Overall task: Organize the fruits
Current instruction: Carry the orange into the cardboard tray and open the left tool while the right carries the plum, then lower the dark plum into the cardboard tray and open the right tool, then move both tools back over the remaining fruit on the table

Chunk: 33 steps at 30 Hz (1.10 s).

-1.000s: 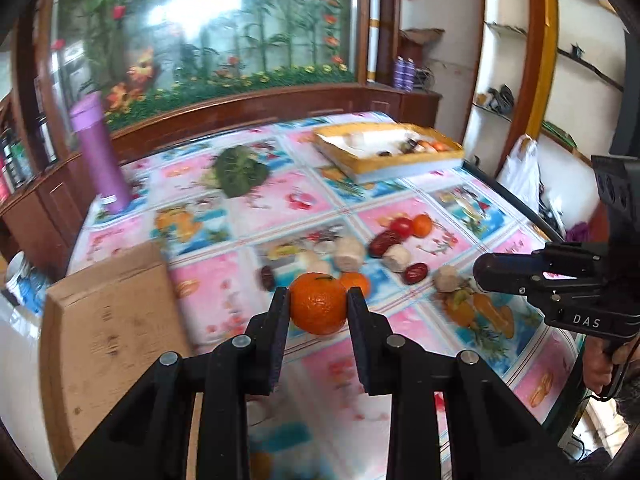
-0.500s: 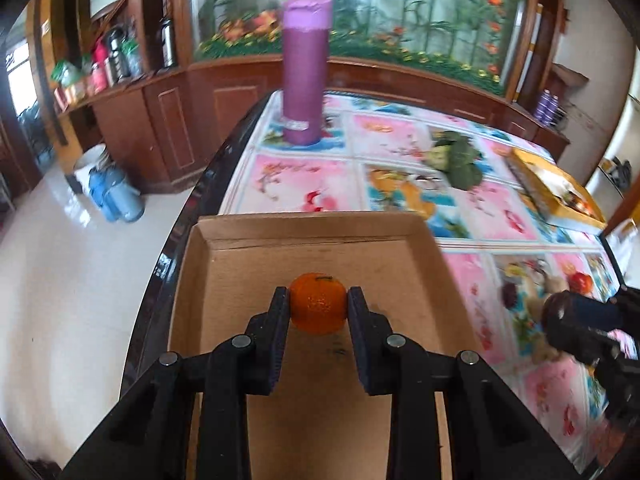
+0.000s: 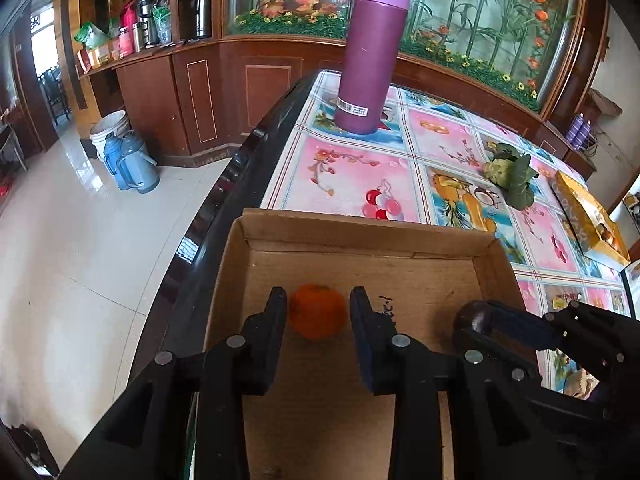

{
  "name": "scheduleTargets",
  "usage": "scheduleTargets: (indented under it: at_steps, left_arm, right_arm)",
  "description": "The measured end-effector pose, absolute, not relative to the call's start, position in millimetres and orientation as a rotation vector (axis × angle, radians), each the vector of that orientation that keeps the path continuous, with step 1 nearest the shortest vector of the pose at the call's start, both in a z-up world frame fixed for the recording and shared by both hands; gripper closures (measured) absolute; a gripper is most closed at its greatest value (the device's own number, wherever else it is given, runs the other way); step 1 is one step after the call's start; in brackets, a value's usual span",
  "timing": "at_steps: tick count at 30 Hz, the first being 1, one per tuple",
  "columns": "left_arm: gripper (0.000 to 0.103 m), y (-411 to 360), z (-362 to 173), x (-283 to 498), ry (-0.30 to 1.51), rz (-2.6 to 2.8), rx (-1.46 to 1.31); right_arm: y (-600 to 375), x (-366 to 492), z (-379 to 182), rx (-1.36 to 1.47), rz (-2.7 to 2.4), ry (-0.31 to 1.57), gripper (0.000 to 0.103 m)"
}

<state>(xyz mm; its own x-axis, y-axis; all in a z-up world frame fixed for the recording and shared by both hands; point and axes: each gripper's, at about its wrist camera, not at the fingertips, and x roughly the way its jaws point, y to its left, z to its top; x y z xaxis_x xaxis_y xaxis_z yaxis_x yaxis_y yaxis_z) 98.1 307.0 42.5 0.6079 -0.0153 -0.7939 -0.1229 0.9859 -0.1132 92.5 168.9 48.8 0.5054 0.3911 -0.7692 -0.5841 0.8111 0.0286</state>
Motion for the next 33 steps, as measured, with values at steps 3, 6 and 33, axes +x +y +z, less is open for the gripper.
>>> scheduleTargets:
  at_steps: [3,6,33]
  left_arm:
    - [0.057,308.0,45.8,96.2,0.901,0.070,-0.160]
    - [0.050,309.8,49.2,93.4,0.896,0.081,-0.172]
    - [0.034,102.9,63.0,22.0,0.914,-0.260,-0.123]
  right_arm:
    - [171.8,94.9,49.1,-0.262,0.580,0.842,0.074]
    - [169.4,97.6,53.6,-0.251,0.571,0.828,0.058]
    - [-156.0,1.4,94.2,-0.025,0.177,0.778,0.036]
